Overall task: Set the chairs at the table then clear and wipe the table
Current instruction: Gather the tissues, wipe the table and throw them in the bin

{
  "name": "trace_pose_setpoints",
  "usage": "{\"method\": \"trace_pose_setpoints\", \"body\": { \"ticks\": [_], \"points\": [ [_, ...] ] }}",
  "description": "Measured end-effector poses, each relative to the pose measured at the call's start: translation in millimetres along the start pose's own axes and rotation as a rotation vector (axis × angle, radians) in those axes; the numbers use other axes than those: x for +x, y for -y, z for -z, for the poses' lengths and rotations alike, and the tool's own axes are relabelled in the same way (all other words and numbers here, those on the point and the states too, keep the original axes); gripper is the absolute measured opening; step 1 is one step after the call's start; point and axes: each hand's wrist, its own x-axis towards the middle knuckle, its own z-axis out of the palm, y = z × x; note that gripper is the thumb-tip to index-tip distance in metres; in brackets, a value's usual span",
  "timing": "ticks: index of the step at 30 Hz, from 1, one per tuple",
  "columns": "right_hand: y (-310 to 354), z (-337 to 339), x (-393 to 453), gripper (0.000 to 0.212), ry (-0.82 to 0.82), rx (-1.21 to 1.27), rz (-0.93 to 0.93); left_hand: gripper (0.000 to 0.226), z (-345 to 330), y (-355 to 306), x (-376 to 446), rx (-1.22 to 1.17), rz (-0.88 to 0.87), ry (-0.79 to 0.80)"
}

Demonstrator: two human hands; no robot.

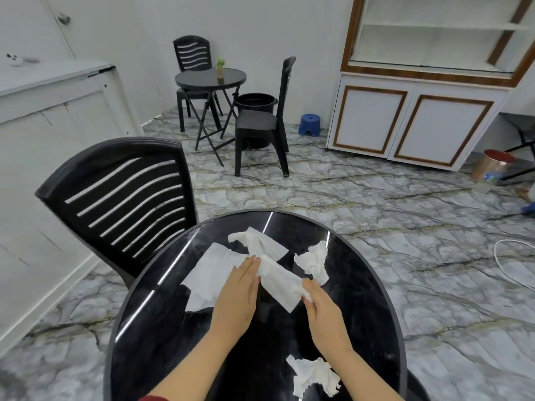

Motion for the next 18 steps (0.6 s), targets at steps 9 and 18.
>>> {"method": "trace_pose_setpoints", "body": {
  "ticks": [9,18],
  "points": [
    [71,-24,14,0.029,0.169,-0.019,0.277,0.051,79,-12,-19,0.026,0.024,-0.241],
    [144,-133,-23,0.038,0.461,-0.049,0.442,0.045,185,42,-120,0.080,0.274,-0.477]
  ]
}}
